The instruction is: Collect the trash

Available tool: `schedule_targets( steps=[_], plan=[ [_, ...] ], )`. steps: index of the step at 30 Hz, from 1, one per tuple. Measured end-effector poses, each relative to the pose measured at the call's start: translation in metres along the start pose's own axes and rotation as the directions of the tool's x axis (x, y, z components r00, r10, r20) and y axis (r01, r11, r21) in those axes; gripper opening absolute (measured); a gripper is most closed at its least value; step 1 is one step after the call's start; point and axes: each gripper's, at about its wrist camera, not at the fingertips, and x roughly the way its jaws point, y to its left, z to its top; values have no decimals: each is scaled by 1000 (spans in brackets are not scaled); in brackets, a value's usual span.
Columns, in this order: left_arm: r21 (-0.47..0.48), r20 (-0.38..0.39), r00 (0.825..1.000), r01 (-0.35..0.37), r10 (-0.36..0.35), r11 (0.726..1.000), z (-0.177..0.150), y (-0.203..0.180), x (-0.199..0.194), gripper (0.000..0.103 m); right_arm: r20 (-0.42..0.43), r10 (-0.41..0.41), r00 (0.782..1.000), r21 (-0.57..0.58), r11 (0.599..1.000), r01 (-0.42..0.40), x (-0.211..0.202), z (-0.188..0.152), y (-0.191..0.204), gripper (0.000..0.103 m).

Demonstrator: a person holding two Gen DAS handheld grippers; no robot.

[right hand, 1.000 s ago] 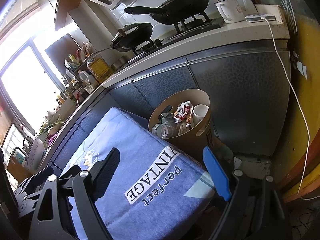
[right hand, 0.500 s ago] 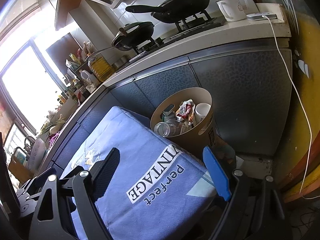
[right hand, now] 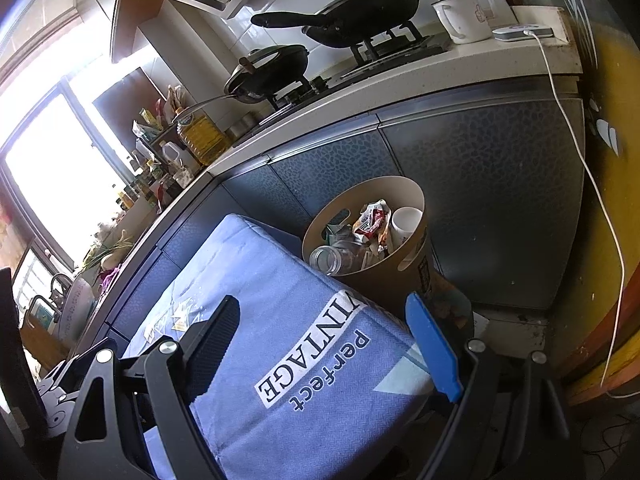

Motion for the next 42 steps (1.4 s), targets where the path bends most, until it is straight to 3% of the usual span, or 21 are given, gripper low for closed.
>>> schedule_targets(
  steps=[42],
  plan=[
    [45, -25, 999, 25, -24, 999, -5, 4, 7, 97, -9, 6, 1000, 13, 1000, -6, 4, 0, -1, 83]
  ],
)
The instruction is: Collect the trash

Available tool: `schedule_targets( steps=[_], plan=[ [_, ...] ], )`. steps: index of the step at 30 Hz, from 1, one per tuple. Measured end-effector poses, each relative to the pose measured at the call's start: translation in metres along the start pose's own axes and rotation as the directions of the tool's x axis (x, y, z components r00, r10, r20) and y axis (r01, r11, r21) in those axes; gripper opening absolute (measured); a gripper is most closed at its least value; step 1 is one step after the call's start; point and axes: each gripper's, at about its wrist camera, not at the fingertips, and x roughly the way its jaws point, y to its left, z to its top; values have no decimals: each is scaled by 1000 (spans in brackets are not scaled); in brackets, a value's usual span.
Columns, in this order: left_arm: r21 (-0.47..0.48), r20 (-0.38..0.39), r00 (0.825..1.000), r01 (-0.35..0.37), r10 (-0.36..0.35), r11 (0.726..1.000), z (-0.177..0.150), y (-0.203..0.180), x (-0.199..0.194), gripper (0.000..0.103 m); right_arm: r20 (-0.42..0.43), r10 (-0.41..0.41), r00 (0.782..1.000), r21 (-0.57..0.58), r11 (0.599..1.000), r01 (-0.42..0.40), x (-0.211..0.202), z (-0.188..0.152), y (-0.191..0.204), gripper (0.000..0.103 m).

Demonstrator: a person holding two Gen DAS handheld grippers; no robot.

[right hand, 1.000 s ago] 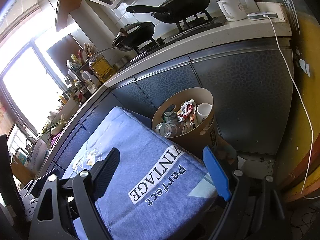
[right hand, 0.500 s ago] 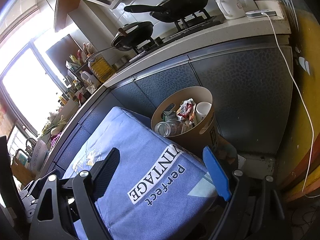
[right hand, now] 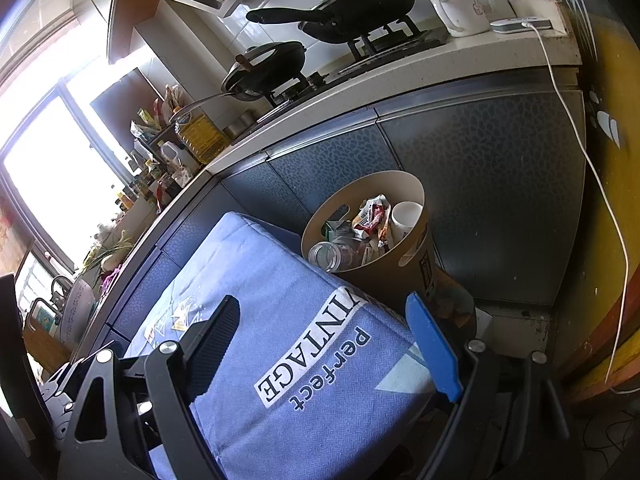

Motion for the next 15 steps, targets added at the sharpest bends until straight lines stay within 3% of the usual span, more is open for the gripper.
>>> schedule_targets(
  steps=[15],
  plan=[
    [-2, -14, 1000, 8, -8, 1000, -2, 3, 4, 97, -3, 5, 1000, 17, 1000, -5, 0, -2, -3, 83]
  ],
)
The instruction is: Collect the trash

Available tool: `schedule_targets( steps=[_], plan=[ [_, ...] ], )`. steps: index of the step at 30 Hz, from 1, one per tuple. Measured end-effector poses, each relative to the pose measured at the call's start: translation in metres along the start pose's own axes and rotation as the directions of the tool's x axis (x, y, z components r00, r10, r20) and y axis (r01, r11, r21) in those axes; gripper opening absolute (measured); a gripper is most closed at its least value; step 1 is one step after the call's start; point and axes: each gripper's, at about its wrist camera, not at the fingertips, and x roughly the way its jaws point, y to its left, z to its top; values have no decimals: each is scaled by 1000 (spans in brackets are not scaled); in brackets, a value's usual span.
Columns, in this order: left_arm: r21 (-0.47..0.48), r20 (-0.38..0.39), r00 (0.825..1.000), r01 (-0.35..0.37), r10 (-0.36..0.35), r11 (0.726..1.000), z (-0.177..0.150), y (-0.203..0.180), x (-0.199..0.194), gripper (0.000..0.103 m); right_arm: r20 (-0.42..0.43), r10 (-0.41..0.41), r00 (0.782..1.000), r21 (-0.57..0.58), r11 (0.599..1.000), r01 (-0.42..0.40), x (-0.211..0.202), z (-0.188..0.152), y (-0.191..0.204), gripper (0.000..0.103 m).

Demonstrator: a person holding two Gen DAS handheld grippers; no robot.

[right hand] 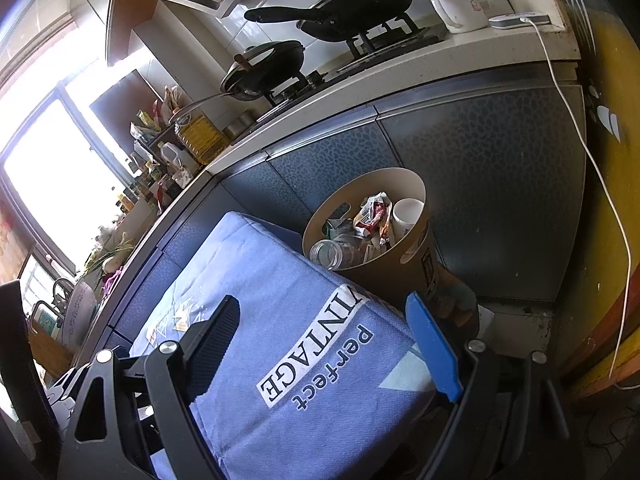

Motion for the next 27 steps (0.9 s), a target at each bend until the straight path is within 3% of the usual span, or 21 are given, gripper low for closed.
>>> schedule_targets(
  steps=[27],
  plan=[
    [-9, -11, 1000, -7, 7, 1000, -5, 8, 4, 97, 7, 27, 1000, 22, 999, -27, 0, 0, 5, 83]
  ],
)
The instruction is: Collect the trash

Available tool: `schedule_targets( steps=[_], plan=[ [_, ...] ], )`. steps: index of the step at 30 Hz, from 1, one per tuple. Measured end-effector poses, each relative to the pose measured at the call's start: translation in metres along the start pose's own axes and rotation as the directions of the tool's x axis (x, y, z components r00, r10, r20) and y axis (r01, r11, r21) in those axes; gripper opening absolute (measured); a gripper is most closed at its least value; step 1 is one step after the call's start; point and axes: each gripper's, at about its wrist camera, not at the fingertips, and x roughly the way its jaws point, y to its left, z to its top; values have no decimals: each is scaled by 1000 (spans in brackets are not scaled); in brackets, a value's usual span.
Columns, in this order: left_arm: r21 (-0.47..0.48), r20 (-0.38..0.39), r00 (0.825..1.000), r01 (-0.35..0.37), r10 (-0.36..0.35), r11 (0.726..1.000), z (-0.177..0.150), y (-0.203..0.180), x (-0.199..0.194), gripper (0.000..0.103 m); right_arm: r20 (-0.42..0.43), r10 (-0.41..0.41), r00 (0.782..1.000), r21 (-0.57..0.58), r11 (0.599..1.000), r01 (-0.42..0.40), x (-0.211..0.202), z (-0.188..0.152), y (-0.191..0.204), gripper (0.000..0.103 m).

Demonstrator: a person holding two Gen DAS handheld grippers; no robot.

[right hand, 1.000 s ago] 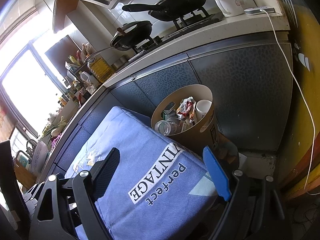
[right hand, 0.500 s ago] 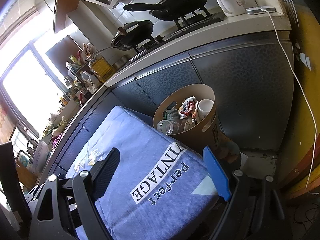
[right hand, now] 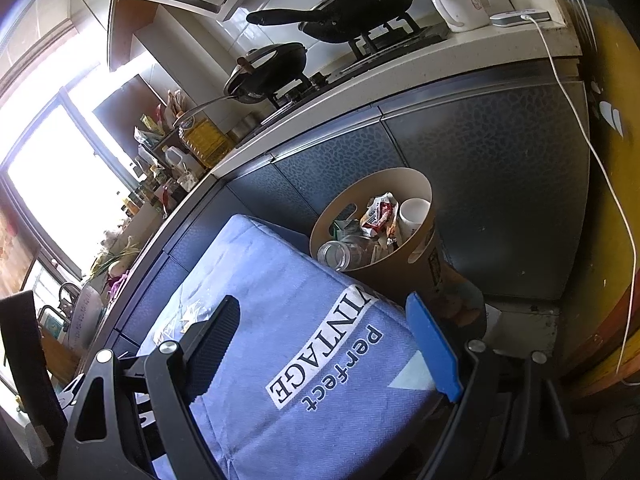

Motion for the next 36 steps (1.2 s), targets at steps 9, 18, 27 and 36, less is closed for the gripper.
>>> schedule_targets(
  steps=[9, 18, 27, 36],
  plan=[
    [0, 1, 1000, 0, 0, 1000, 1, 0, 0, 97, 4, 23, 1000, 14, 1000, -23, -1, 2, -3, 83],
    [1, 0, 1000, 0, 0, 1000, 1, 0, 0, 97, 0, 48, 999, 25, 999, -48, 1, 2, -3, 86],
    [1, -2, 1000, 1, -1, 1000, -1, 4, -1, 97, -3, 39, 999, 29, 999, -39, 2, 1, -4, 86],
    [2, -2, 1000, 0, 0, 1000, 0, 3, -1, 97, -6, 40, 999, 30, 999, -40, 3, 0, -4, 86]
  ],
)
